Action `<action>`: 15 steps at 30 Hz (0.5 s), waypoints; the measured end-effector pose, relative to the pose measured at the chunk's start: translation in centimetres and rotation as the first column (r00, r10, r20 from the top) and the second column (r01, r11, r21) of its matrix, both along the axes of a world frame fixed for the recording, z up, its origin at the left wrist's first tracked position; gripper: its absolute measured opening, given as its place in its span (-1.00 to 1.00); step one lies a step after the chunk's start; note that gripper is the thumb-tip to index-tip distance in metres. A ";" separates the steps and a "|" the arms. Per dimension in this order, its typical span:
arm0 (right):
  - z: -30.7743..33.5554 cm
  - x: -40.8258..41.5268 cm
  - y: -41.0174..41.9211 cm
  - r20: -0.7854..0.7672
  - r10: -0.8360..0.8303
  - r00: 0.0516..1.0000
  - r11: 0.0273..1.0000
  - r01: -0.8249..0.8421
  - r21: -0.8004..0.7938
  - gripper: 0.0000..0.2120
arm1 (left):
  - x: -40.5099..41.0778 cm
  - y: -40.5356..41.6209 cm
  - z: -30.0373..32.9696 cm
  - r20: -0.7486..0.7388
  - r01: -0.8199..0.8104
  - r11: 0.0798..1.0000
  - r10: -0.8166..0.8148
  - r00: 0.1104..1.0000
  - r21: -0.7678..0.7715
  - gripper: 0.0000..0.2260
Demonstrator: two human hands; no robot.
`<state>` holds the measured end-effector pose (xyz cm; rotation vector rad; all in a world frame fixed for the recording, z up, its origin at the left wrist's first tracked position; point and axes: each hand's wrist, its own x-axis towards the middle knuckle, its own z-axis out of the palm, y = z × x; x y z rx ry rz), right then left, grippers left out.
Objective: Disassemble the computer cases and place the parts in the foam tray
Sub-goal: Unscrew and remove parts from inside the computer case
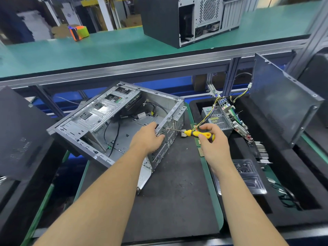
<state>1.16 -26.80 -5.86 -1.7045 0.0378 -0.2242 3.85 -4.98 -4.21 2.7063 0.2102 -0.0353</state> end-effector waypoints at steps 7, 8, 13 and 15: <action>0.1 0.1 0.1 -0.168 0.081 0.982 0.985 -0.054 0.163 -0.90 | 0.0 0.0 0.0 0.008 0.012 1.000 -0.012 1.000 -0.001 -0.87; 0.1 0.3 0.1 -0.216 0.066 0.974 0.987 -0.033 0.155 -0.90 | 0.0 0.0 0.0 0.009 0.013 1.000 -0.013 1.000 -0.002 -0.87; -0.5 0.3 0.1 -0.233 0.011 0.972 1.000 -0.009 0.010 -0.71 | 0.0 0.0 0.0 0.016 0.010 1.000 -0.010 1.000 -0.006 -0.83; -0.4 0.2 0.1 -0.173 -0.004 0.985 1.000 -0.001 -0.029 -0.80 | 0.0 0.0 0.0 0.012 0.010 1.000 -0.010 1.000 -0.005 -0.82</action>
